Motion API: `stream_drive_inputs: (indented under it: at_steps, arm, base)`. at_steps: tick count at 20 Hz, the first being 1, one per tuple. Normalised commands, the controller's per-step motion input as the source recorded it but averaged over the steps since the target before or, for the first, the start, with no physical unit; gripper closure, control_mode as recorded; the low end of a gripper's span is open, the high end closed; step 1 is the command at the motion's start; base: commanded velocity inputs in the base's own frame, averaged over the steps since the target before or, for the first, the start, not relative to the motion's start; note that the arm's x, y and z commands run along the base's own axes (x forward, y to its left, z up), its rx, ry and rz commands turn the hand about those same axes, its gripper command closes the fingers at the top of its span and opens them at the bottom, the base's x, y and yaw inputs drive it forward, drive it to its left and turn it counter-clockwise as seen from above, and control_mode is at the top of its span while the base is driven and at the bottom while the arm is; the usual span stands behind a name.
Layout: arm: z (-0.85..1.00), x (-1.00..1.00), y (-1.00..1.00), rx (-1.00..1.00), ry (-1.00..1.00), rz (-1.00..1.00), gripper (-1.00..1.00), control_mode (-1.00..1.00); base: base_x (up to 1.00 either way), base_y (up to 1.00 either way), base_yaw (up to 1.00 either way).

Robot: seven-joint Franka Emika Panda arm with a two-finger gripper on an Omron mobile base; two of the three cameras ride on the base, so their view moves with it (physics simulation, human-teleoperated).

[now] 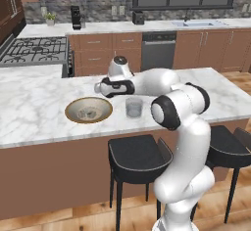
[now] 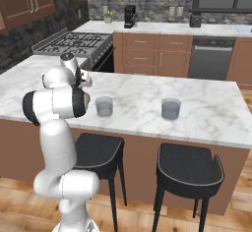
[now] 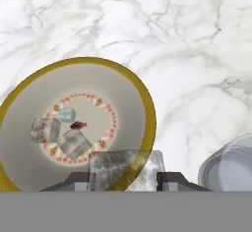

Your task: There are four ice cubes in the ice bowl. Place two ice cubes in each glass of water.

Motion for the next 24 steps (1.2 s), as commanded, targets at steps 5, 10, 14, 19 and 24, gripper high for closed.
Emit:
stream_drive_inputs:
  at_steps: [5,10,14,19,24]
  arm:
    - [0.12,-0.09,-0.29,0.12,0.03,0.00,1.00,-1.00]
    - [0.42,0.14,-0.15,0.01,0.45,-0.01,1.00,-1.00]
    - [0.30,0.01,-0.24,0.00,0.38,0.01,1.00,-1.00]
    - [0.18,0.00,-0.20,-0.11,0.07,0.06,1.00,-1.00]
    - [-0.03,0.00,-0.22,-0.23,-0.05,0.03,1.00,-1.00]
  base:
    - [0.00,0.00,0.00]
    - [0.00,0.00,0.00]
    - [0.00,0.00,0.00]
    - [0.00,0.00,0.00]
    - [0.00,0.00,0.00]
